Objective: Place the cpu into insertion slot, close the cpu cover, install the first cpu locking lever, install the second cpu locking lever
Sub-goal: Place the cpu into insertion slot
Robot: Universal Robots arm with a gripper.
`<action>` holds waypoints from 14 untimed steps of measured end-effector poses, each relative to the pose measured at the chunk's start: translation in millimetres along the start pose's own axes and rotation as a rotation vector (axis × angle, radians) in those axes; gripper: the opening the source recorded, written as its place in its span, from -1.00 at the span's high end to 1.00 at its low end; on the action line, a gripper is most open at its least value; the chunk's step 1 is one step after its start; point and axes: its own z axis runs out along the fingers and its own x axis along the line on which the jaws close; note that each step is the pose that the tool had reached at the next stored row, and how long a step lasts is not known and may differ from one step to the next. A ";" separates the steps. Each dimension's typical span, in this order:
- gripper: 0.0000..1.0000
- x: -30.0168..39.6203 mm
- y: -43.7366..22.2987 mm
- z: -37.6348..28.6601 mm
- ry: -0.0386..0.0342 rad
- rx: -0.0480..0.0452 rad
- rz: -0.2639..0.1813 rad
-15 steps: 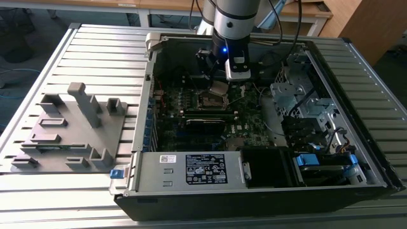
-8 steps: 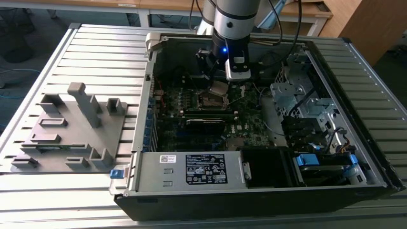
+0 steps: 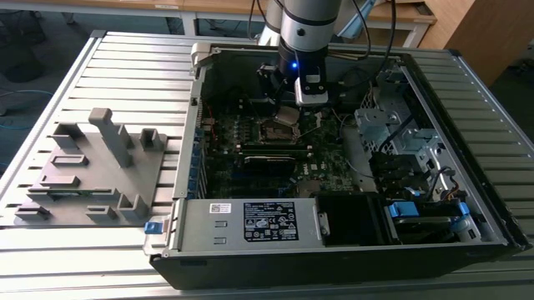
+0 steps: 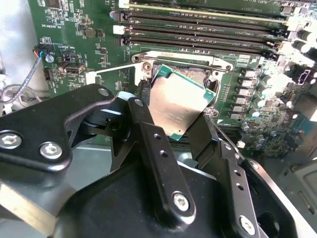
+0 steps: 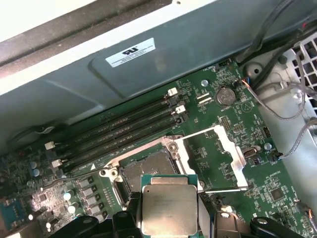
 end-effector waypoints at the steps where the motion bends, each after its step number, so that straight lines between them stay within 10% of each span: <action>1: -0.08 0.0 0.0 0.0 -0.0007 -0.0002 0.011; 14: -0.08 0.0 0.0 0.6 -0.0128 -0.0036 0.209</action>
